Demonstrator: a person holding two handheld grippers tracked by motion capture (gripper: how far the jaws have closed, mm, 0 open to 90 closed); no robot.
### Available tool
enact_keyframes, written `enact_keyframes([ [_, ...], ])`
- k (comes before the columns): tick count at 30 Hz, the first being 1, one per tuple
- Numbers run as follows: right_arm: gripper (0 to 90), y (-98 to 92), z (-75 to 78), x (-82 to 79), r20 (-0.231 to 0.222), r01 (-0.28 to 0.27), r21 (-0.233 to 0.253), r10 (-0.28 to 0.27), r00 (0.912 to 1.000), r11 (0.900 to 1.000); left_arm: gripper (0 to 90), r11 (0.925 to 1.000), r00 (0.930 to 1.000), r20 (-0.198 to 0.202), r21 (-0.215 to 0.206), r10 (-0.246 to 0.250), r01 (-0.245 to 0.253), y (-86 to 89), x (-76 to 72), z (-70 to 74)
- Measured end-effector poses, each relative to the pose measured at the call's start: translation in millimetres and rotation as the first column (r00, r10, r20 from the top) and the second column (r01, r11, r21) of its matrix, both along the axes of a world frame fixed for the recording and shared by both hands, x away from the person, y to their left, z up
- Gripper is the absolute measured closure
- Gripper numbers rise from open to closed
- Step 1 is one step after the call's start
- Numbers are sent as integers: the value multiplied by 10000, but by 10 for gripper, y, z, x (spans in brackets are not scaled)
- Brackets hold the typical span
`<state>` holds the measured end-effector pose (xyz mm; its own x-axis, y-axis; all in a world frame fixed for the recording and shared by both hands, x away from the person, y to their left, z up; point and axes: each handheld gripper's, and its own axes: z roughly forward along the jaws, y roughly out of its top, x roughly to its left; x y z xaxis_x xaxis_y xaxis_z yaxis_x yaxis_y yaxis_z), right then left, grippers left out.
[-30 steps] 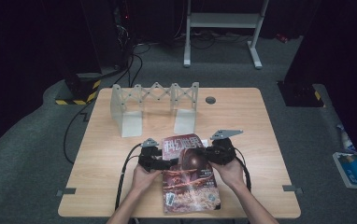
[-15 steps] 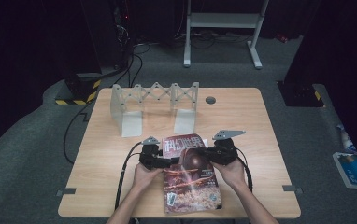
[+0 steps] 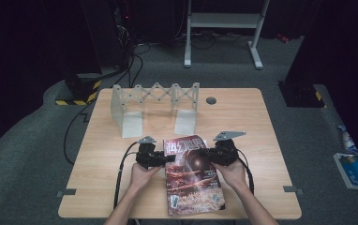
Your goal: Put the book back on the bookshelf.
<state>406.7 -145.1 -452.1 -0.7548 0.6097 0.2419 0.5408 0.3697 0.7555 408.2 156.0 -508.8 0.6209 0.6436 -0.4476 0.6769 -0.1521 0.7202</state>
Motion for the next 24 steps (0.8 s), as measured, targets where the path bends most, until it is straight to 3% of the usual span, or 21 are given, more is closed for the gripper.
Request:
enact_keyframes([
  [11,832,-45,-66,32,-218,348,-70,-350,9992,9994,680,10000,9999,133,-79,-22,24,-16,-47,67],
  [24,746,-113,-184,81,-679,1071,-757,-1122,9914,9914,689,9999,9996,283,102,-68,65,-65,-81,84],
])
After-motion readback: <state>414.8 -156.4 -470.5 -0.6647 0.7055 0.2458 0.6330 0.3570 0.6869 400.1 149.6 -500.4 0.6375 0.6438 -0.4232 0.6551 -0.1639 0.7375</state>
